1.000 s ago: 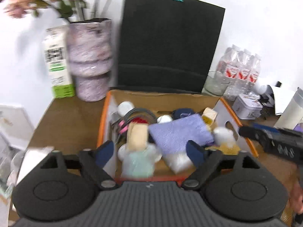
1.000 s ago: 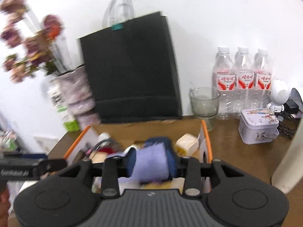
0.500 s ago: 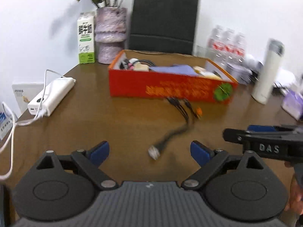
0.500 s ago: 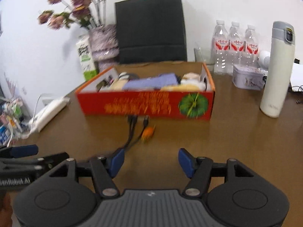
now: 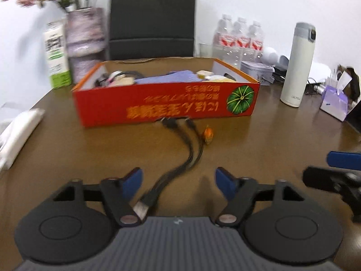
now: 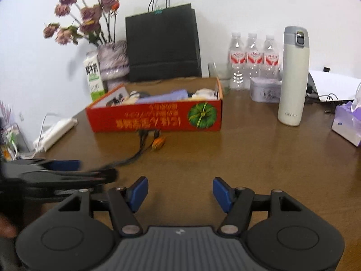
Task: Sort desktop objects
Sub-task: 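Grasp the black USB cable with the left gripper while the right gripper grasps the orange figurine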
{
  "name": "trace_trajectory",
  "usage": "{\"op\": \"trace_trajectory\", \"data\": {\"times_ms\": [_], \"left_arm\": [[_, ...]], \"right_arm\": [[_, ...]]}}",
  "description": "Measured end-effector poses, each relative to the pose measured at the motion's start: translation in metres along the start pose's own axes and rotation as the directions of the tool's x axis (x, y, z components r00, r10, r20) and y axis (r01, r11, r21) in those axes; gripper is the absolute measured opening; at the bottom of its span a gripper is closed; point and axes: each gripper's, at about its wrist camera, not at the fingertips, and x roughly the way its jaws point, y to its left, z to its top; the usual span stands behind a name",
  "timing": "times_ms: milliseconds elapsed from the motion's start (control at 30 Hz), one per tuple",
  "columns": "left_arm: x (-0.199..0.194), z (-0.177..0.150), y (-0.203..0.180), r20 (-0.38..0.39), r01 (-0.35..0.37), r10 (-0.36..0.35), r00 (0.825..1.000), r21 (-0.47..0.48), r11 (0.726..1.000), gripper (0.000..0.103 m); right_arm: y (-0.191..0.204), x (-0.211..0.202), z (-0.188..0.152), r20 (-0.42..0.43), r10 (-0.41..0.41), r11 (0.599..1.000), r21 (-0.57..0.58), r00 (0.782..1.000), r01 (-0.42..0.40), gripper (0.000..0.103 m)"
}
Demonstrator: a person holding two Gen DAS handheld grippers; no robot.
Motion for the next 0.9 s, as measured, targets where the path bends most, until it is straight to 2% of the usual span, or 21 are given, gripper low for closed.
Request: {"op": "trace_trajectory", "data": {"times_ms": [100,167,200,233,267,333,433,567,600,633,700,767,800,900], "left_arm": [[0.026,0.013,-0.008,-0.025,0.059,-0.059,0.998,0.019,0.998,0.063],[0.04,0.015,-0.011,-0.076,0.078,-0.076,0.994,0.021,0.997,0.044],[0.04,0.014,-0.013,-0.062,0.065,-0.062,0.996,0.044,0.997,0.032],[0.039,0.013,-0.015,-0.06,0.058,-0.053,0.997,0.071,0.996,0.015],[0.037,0.012,-0.015,-0.067,0.069,-0.063,0.996,0.084,0.994,0.009],[0.031,0.012,-0.007,-0.079,0.086,-0.082,0.994,0.052,0.995,0.003],[0.018,0.019,0.012,-0.052,0.055,-0.056,0.997,-0.02,0.998,0.003],[-0.008,0.032,0.04,0.039,0.087,-0.083,0.996,-0.092,0.992,0.003],[-0.014,0.034,0.046,0.062,0.084,-0.077,0.995,-0.109,0.99,0.003],[-0.019,0.036,0.05,0.079,0.08,-0.07,0.994,-0.122,0.989,0.003],[-0.025,0.038,0.056,0.099,0.069,-0.054,0.994,-0.152,0.986,0.003],[-0.034,0.038,0.06,0.098,0.063,-0.046,0.994,-0.172,0.983,0.003],[-0.041,0.035,0.061,0.1,0.057,-0.039,0.994,-0.182,0.982,0.003],[-0.066,0.028,0.064,0.128,0.073,-0.047,0.991,-0.211,0.975,0.003]], "right_arm": [[-0.003,0.014,0.009,-0.005,-0.005,1.0,-0.008,1.0,0.005,0.062],[-0.006,0.027,0.014,-0.016,-0.005,1.0,-0.001,1.0,0.005,0.062],[-0.007,0.035,0.017,-0.022,-0.004,1.0,0.001,1.0,0.004,0.062],[-0.007,0.042,0.02,-0.029,-0.003,1.0,0.001,1.0,0.003,0.062],[-0.006,0.05,0.023,-0.035,-0.001,1.0,-0.002,0.999,0.001,0.062],[-0.001,0.066,0.029,-0.046,0.005,1.0,-0.021,0.999,-0.006,0.062],[0.011,0.093,0.042,-0.078,0.034,0.998,-0.055,0.996,-0.039,0.062],[0.026,0.133,0.055,-0.109,0.076,0.991,-0.1,0.991,-0.087,0.062],[0.03,0.145,0.057,-0.135,0.079,0.991,-0.101,0.988,-0.093,0.058],[0.032,0.153,0.058,-0.159,0.071,0.99,-0.106,0.985,-0.089,0.047],[0.038,0.16,0.058,-0.141,0.03,0.99,-0.132,0.99,-0.048,0.034],[0.042,0.159,0.055,-0.121,0.009,0.988,-0.15,0.993,-0.027,0.027],[0.042,0.156,0.054,-0.12,0.013,0.99,-0.141,0.993,-0.03,0.013],[0.042,0.136,0.044,-0.12,0.028,0.993,-0.114,0.992,-0.042,0.012]]}}
